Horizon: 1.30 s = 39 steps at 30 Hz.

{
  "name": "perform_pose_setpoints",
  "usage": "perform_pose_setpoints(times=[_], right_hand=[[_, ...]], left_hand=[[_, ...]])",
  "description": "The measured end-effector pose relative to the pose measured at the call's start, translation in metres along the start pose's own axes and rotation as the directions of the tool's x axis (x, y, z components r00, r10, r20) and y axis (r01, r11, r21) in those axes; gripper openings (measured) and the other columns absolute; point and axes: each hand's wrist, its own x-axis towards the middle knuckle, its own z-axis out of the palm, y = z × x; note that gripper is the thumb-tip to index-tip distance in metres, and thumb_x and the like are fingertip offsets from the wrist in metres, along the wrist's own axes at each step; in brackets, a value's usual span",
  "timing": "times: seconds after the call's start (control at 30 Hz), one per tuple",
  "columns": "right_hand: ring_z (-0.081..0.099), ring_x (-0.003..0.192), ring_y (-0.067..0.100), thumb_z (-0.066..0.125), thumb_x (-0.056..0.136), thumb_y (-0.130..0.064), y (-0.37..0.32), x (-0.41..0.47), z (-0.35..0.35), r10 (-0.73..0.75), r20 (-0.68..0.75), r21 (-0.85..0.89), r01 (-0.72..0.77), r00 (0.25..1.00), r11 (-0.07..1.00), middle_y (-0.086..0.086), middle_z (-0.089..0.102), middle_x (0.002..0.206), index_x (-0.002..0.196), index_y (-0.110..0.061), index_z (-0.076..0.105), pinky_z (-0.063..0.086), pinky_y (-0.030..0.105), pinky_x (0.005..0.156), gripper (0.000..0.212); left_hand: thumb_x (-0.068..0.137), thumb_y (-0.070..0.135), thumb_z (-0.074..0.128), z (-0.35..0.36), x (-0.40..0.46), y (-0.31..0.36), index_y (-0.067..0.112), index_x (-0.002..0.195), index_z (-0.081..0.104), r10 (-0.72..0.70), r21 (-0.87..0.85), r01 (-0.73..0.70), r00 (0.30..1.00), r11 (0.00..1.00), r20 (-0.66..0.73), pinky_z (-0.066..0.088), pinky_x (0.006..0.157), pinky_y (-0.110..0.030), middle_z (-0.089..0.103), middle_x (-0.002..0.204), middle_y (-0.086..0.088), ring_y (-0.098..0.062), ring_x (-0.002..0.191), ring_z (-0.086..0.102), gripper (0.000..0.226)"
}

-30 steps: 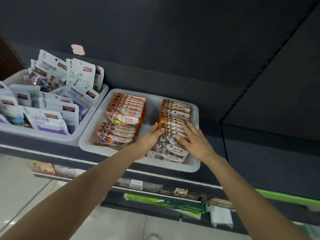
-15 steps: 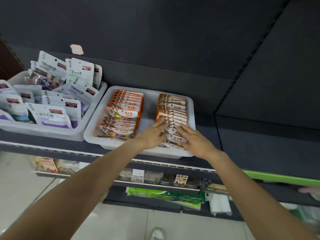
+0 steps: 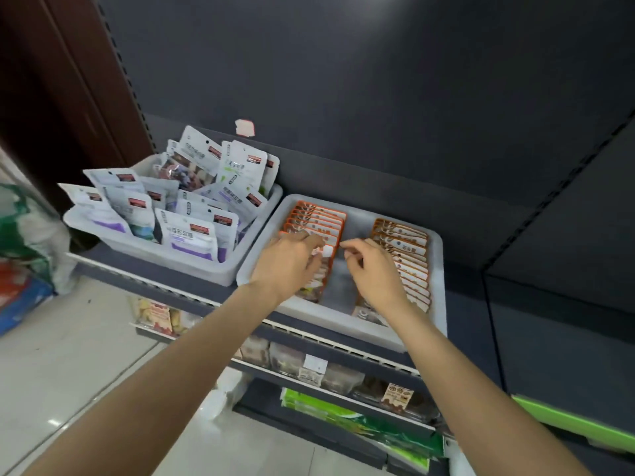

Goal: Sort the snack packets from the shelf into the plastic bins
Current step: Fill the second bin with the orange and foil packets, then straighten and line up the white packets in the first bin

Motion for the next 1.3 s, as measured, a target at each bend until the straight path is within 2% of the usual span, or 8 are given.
perform_pose_setpoints(times=[0.3, 0.47, 0.57, 0.73, 0.93, 1.07, 1.2, 1.3], right_hand=[[0.048, 0.121, 0.021, 0.048, 0.096, -0.016, -0.112, 0.059, 0.087, -0.068, 0.048, 0.047, 0.066, 0.997, 0.997, 0.005, 0.054, 0.126, 0.127, -0.015, 0.056, 0.039, 0.033, 0.099, 0.032], [0.022, 0.141, 0.018, 0.054, 0.094, -0.036, -0.159, 0.093, 0.137, 0.016, 0.280, 0.082, -0.040, 0.960, 0.996, 0.000, 0.024, 0.153, 0.150, -0.022, 0.021, 0.023, 0.034, 0.114, 0.066], [0.027, 0.137, 0.020, 0.058, 0.093, -0.034, -0.170, 0.105, 0.156, 0.122, 0.215, 0.044, -0.135, 0.969, 0.990, 0.003, 0.034, 0.146, 0.146, -0.019, 0.034, 0.024, 0.032, 0.112, 0.060], [0.049, 0.120, 0.021, 0.061, 0.090, -0.018, -0.180, 0.114, 0.163, 0.209, 0.040, -0.063, -0.206, 0.977, 0.976, 0.003, 0.056, 0.126, 0.123, -0.019, 0.059, 0.041, 0.031, 0.095, 0.033], [0.061, 0.097, 0.024, 0.057, 0.091, -0.017, -0.181, 0.131, 0.158, 0.312, 0.061, -0.229, -0.291, 0.948, 0.929, 0.003, 0.066, 0.108, 0.100, -0.019, 0.067, 0.043, 0.030, 0.069, 0.014], [0.056, 0.115, 0.018, 0.061, 0.091, -0.023, -0.167, 0.157, 0.148, 0.288, 0.101, 0.047, -0.294, 0.952, 0.955, 0.004, 0.058, 0.127, 0.122, -0.016, 0.058, 0.043, 0.025, 0.091, 0.032], [0.039, 0.132, 0.019, 0.054, 0.095, -0.026, -0.152, 0.187, 0.138, 0.327, 0.122, 0.034, -0.334, 0.937, 0.942, 0.003, 0.038, 0.145, 0.142, -0.018, 0.036, 0.033, 0.024, 0.095, 0.051], [0.036, 0.135, 0.022, 0.052, 0.096, -0.025, -0.140, 0.203, 0.143, 0.344, 0.179, 0.051, -0.358, 0.922, 0.932, 0.006, 0.032, 0.150, 0.147, -0.019, 0.027, 0.033, 0.031, 0.103, 0.057]], left_hand=[[0.093, 0.019, 0.052, -0.063, -0.014, -0.146, 0.011, 0.116, 0.062, -0.238, -0.129, 0.219, 0.959, 0.967, -0.155, 0.050, 0.082, -0.039, 0.066, 0.110, -0.007, -0.027, 0.099, 0.060, 0.026], [0.090, 0.033, 0.061, -0.075, -0.012, -0.241, 0.015, 0.142, 0.039, -0.105, -0.054, 0.113, 0.984, 0.992, 0.141, 0.032, 0.107, -0.038, 0.041, 0.144, -0.008, -0.028, 0.133, 0.036, 0.059], [0.092, 0.036, 0.056, -0.076, -0.002, -0.272, 0.021, 0.148, 0.025, -0.018, 0.026, 0.012, 0.963, 1.000, 0.270, 0.024, 0.113, -0.036, 0.025, 0.155, -0.001, -0.022, 0.142, 0.023, 0.065], [0.094, 0.030, 0.054, -0.081, 0.025, -0.285, 0.019, 0.149, 0.022, 0.096, 0.092, -0.128, 0.951, 0.987, 0.293, 0.023, 0.112, -0.033, 0.025, 0.154, -0.002, -0.022, 0.140, 0.025, 0.064], [0.096, 0.028, 0.051, -0.079, 0.056, -0.285, 0.019, 0.144, 0.032, 0.093, 0.039, -0.122, 0.895, 0.992, 0.436, 0.042, 0.100, -0.041, 0.046, 0.140, -0.009, -0.027, 0.125, 0.047, 0.052], [0.095, 0.030, 0.052, -0.073, 0.072, -0.283, 0.019, 0.137, 0.040, 0.078, 0.048, -0.110, 0.894, 0.993, 0.441, 0.044, 0.096, -0.040, 0.050, 0.136, -0.007, -0.027, 0.121, 0.050, 0.046], [0.088, 0.038, 0.060, -0.067, 0.080, -0.288, 0.023, 0.140, 0.038, 0.097, -0.001, -0.103, 0.931, 0.995, 0.351, 0.032, 0.108, -0.039, 0.037, 0.145, -0.003, -0.023, 0.134, 0.034, 0.058], [0.088, 0.047, 0.056, -0.061, 0.088, -0.290, 0.027, 0.140, 0.039, 0.016, -0.219, 0.066, 0.937, 0.974, 0.350, 0.035, 0.108, -0.040, 0.035, 0.148, -0.002, -0.022, 0.136, 0.034, 0.059]])
